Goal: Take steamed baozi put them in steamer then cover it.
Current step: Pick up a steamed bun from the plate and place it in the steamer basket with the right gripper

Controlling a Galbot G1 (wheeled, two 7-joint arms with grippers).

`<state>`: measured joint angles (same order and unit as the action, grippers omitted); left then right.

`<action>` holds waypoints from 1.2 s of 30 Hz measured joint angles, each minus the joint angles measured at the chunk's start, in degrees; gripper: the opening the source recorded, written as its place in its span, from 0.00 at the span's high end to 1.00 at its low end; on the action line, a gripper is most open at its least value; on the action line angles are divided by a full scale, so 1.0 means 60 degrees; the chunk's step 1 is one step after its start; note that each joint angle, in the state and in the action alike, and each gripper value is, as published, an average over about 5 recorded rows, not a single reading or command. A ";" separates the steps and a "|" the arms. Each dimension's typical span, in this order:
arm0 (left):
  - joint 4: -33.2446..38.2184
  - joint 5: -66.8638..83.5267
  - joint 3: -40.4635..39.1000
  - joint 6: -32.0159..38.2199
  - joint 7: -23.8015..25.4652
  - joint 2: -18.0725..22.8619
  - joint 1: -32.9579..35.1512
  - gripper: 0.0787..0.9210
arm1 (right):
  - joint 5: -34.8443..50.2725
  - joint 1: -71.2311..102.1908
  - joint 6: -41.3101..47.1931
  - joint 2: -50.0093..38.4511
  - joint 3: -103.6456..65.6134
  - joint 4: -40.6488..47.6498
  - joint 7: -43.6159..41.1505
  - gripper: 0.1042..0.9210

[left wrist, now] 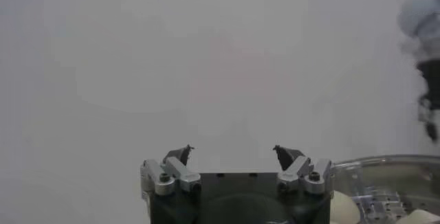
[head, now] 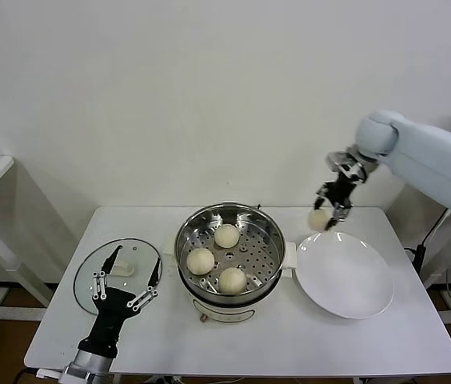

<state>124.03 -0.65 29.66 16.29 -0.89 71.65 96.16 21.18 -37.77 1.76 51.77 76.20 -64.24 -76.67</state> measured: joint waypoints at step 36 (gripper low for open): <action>-0.0030 0.0003 0.0022 0.0011 -0.0082 0.0038 -0.0070 0.12 | 0.0702 -0.0111 0.1197 0.2641 0.1789 -0.1213 0.1381 0.33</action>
<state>123.85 -0.63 29.79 16.36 -1.38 71.87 95.74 25.39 -38.44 8.94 67.61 86.93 -71.51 -68.38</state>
